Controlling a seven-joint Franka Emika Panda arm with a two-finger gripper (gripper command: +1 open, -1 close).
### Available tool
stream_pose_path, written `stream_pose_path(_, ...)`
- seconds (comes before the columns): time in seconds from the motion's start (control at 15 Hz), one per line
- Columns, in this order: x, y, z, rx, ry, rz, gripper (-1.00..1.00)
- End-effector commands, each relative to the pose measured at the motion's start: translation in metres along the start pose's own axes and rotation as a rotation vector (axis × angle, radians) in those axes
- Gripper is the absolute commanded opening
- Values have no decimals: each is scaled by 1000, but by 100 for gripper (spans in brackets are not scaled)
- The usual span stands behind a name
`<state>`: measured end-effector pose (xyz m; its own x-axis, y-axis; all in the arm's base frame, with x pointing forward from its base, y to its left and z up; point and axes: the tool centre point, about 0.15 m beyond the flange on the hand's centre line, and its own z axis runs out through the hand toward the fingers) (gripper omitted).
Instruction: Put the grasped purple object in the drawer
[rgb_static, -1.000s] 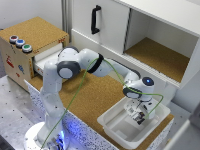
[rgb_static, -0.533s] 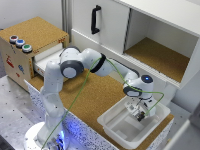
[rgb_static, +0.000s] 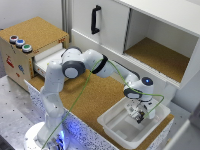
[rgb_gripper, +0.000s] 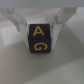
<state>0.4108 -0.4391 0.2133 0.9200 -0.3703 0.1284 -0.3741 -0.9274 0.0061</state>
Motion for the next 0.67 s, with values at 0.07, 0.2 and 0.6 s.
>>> stream_pose_path(0.07, 4, -49, -68, 42, 57, -100, -100)
stream_pose_path(0.2, -5, -88, -123, 95, 123, -186, -100)
stream_pose_path(0.6, -47, -230, -251, 232, 238, -560, -100)
